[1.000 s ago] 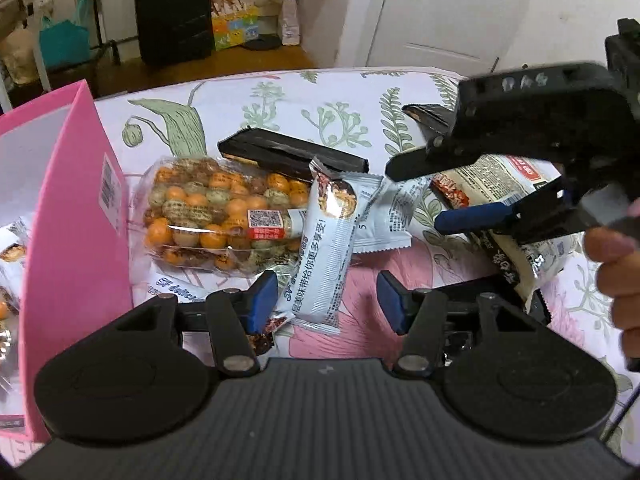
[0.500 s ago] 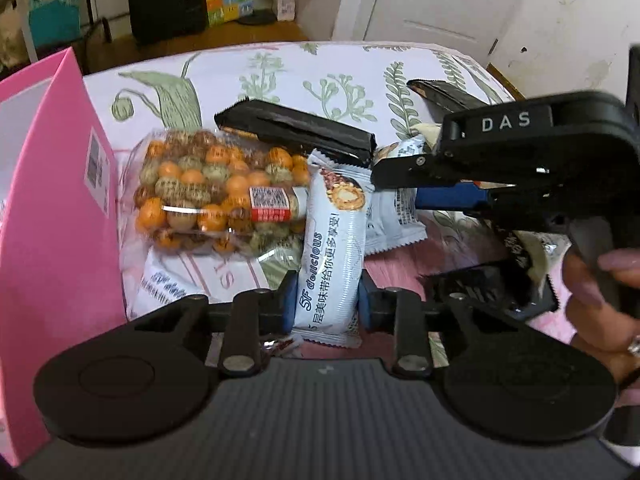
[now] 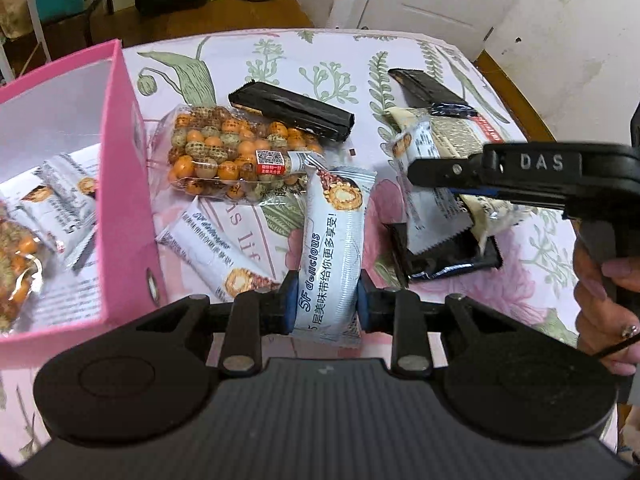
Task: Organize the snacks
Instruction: 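Carry both white snack bars into the pink box and open both grippers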
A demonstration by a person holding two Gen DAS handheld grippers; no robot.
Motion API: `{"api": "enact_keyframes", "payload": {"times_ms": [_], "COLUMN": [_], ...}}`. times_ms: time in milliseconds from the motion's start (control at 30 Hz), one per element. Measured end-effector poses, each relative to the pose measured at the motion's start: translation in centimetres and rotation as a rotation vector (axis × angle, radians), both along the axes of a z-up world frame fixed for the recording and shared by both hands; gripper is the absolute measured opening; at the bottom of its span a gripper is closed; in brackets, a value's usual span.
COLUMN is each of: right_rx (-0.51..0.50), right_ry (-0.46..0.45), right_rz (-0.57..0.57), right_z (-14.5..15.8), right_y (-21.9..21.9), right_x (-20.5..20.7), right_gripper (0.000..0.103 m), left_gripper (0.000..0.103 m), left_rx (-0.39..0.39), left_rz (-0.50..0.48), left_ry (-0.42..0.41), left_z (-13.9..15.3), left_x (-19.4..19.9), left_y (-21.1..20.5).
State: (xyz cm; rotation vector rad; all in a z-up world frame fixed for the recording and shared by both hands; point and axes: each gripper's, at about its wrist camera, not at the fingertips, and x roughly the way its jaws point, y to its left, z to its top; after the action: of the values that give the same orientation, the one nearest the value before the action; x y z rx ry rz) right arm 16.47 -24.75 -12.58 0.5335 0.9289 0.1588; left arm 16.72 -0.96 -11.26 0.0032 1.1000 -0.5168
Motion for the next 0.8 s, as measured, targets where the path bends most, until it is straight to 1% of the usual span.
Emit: {"api": "enact_keyframes", "payload": {"times_ms": [100,200,367,467,533,633,733,800], "right_rx": [-0.033,-0.063,-0.101,-0.107,-0.117,-0.119,-0.122,-0.119], "right_ry": [0.008,0.010,-0.003,-0.015,-0.023,-0.040,-0.078,-0.108], "right_rz": [0.050,0.105,0.202,0.277,0.325,0.393,0.457,0.499], "right_z": [0.7,1.3,2.7,4.1,5.2,7.0,9.0,10.3], "right_y": [0.5,1.5,3.4,4.9,6.2,7.9,9.6,10.7], "right_x": [-1.2,-2.3,-4.1,-5.1,-5.7,-6.3,-6.6,-6.6], "right_gripper": [0.030,0.030,0.030,0.030,0.030,0.030,0.030,0.030], "left_gripper": [0.028,0.027,0.027,0.027,0.027,0.027,0.027,0.027], "left_rx": [-0.024,-0.048,-0.053,-0.067,-0.076,-0.072,-0.111,-0.121], "left_rz": [0.012,0.026,0.062,0.071,0.084,0.124,0.159,0.184], "left_ry": [0.020,0.043,0.086,0.109,0.101,0.038,0.010,-0.019], "left_z": [0.7,1.2,1.5,2.1,2.9,4.6,6.3,7.5], "left_x": [-1.0,-2.1,-4.1,-5.1,-5.7,-6.6,-6.9,-6.9], "left_y": [0.8,1.8,4.1,5.6,6.5,7.8,9.6,10.7]}}
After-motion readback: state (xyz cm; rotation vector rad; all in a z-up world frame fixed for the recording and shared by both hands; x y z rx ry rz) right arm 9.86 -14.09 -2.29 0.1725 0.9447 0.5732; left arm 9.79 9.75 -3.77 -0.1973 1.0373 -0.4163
